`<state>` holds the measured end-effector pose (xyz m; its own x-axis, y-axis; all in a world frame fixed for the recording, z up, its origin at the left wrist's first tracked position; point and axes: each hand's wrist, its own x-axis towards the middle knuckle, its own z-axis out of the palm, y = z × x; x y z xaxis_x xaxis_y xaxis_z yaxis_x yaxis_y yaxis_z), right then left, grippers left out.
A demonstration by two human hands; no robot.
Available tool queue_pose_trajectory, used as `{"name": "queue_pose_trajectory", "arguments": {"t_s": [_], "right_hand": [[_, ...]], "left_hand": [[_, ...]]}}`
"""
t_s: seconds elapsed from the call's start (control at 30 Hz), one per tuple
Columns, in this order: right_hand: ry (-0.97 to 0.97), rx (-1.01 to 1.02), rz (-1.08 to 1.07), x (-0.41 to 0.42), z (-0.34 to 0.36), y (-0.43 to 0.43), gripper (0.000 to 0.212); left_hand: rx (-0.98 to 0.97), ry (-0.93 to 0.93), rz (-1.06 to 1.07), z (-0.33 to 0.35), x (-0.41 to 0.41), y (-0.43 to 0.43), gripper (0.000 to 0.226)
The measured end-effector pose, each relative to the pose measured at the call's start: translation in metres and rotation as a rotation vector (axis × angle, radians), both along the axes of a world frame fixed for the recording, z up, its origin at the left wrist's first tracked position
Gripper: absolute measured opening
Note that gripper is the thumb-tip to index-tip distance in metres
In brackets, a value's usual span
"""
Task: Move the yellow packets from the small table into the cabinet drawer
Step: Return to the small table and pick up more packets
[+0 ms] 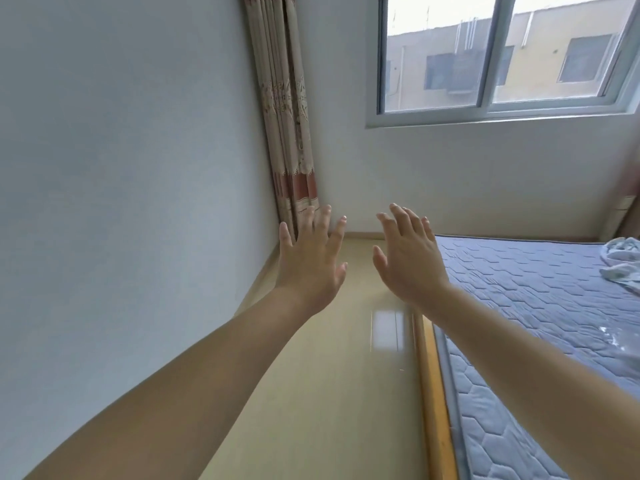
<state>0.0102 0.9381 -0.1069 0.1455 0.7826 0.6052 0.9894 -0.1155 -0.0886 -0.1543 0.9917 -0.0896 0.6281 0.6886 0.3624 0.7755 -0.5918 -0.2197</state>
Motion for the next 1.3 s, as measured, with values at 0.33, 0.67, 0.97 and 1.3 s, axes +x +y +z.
{"name": "queue_pose_trajectory", "arguments": {"t_s": [0.33,0.67,0.97,1.3], "right_hand": [[0.030,-0.101,-0.076,-0.056,0.009,0.151,0.057],[-0.023,-0.085,-0.188,0.062,-0.020,0.279,0.055],[-0.026,-0.103,-0.251,0.234,-0.012,0.477,0.055],[-0.046,-0.124,-0.326,0.375,-0.041,0.736,0.058]], "left_hand": [[-0.094,-0.057,-0.070,-0.004,-0.055,0.187,0.071],[-0.141,-0.043,-0.218,-0.042,0.077,0.340,0.071],[-0.144,-0.014,-0.295,-0.020,0.262,0.537,0.070],[-0.170,0.021,-0.311,-0.042,0.397,0.809,0.071]]}}
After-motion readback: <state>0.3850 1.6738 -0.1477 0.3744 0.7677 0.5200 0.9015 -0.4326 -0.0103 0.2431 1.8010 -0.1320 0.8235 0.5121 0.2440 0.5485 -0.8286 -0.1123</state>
